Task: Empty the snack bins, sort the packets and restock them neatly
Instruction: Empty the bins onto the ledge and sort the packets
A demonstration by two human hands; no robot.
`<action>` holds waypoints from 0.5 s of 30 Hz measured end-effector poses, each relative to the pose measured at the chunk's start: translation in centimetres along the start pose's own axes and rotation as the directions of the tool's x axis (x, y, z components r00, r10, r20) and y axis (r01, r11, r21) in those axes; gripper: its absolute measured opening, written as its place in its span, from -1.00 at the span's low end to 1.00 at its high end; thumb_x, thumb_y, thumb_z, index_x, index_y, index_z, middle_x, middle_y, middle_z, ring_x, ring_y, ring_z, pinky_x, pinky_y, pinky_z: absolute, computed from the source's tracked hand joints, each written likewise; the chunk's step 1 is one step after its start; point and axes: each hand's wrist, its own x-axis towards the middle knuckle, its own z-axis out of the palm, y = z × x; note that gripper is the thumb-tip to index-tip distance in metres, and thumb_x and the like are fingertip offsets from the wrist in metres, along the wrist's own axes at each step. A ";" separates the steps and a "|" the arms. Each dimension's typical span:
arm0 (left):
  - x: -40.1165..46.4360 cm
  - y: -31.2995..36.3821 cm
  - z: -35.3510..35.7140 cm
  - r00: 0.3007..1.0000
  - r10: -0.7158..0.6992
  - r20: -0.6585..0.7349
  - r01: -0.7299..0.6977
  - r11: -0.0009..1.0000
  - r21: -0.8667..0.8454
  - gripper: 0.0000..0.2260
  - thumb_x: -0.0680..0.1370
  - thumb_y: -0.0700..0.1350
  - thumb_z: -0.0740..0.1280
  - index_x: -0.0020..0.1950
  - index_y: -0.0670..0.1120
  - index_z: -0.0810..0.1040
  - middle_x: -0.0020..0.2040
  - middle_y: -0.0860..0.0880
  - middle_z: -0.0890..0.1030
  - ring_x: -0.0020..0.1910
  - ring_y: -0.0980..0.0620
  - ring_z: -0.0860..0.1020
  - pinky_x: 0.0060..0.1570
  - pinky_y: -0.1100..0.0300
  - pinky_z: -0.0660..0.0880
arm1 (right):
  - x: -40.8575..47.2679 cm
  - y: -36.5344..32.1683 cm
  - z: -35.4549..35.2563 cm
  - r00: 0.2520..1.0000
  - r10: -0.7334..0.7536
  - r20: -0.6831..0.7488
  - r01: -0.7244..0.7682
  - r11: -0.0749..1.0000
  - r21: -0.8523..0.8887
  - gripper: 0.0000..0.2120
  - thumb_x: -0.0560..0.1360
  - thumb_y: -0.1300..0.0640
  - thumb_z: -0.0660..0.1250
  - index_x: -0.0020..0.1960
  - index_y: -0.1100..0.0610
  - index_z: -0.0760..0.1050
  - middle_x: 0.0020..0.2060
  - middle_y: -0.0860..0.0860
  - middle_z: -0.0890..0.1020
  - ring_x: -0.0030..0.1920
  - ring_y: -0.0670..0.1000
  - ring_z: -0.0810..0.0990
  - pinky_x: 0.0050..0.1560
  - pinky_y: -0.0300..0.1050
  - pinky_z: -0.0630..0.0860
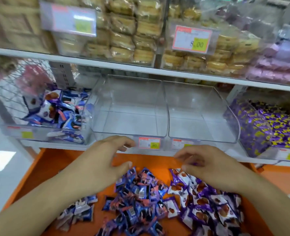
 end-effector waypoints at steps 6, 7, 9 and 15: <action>-0.4 -7.2 -6.3 0.985 -0.041 -0.169 0.054 0.996 0.072 -0.59 0.60 0.10 0.40 0.43 0.26 0.40 0.34 0.32 0.40 0.29 0.32 0.42 0.31 0.26 0.41 | 2.2 -8.1 2.7 0.981 -0.153 -0.117 0.165 0.981 0.100 -0.68 0.57 0.15 0.46 0.16 -0.27 0.63 0.09 -0.30 0.68 0.14 -0.22 0.65 0.17 -0.14 0.61; -0.6 -8.9 -7.3 0.978 -0.060 -0.200 0.081 0.992 0.101 -0.58 0.60 0.09 0.40 0.44 0.23 0.40 0.38 0.28 0.41 0.34 0.25 0.42 0.34 0.26 0.39 | 3.0 -9.6 3.1 0.973 -0.184 -0.140 0.198 0.976 0.094 -0.67 0.57 0.15 0.46 0.17 -0.27 0.62 0.10 -0.31 0.67 0.15 -0.24 0.64 0.16 -0.16 0.61; -1.2 -12.5 -8.9 0.959 -0.123 -0.254 0.167 0.973 0.158 -0.53 0.61 0.08 0.39 0.50 0.16 0.38 0.45 0.20 0.38 0.43 0.16 0.39 0.34 0.30 0.30 | 5.2 -13.2 4.3 0.954 -0.259 -0.153 0.272 0.960 0.071 -0.65 0.58 0.10 0.46 0.23 -0.29 0.57 0.16 -0.35 0.63 0.18 -0.28 0.61 0.15 -0.24 0.60; -3.2 -20.8 -11.1 0.863 -0.394 -0.317 0.423 0.906 0.025 -0.36 0.59 0.06 0.40 0.61 -0.01 0.25 0.56 0.01 0.30 0.50 -0.02 0.36 0.43 0.15 0.30 | 16.7 -25.8 10.2 0.870 -0.485 -0.086 0.478 0.874 -0.087 -0.48 0.59 -0.04 0.44 0.48 -0.26 0.35 0.35 -0.27 0.47 0.30 -0.26 0.48 0.24 -0.21 0.53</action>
